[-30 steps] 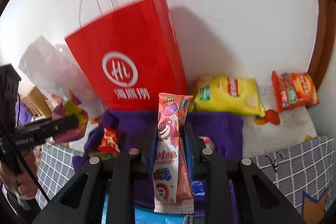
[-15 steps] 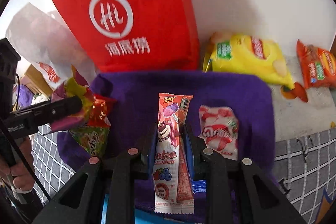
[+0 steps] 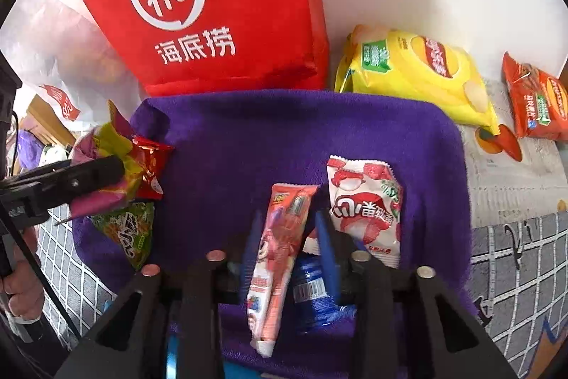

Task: Organize snacks
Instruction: 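Open the right tool on the towel while the left tool releases the pink bag there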

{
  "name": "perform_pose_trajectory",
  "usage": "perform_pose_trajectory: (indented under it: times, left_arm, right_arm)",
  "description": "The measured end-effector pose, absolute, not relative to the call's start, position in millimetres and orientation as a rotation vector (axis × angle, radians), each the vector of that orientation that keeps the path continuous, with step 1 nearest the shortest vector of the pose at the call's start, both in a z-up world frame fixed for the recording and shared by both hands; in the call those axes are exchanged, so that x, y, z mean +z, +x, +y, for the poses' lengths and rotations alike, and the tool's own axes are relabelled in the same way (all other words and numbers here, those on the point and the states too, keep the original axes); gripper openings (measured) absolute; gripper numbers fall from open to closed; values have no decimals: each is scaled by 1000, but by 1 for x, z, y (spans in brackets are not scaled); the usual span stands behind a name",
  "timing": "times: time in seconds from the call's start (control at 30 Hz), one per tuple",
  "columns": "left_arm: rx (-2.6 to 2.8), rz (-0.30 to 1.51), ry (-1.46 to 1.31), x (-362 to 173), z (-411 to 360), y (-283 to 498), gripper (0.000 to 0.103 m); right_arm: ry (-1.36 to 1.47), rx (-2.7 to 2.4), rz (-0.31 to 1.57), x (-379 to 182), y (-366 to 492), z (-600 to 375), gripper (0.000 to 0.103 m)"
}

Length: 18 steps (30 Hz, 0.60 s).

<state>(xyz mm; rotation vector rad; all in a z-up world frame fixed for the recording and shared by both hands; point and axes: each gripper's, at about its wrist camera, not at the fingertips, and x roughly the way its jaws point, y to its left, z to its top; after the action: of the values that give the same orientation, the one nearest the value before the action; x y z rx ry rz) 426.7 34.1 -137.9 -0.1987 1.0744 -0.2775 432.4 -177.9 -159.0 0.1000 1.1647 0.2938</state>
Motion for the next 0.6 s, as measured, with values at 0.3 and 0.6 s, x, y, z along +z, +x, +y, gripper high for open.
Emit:
perform_pose_trajectory:
  times: [0.3, 0.6]
  left_arm:
    - [-287, 1072, -180, -128, 32, 422, 68]
    - [-310, 1004, -183, -92, 37, 401, 68]
  right_arm:
    - [134, 239, 1046, -116, 419, -197, 56]
    - [132, 156, 1002, -90, 387, -208, 57]
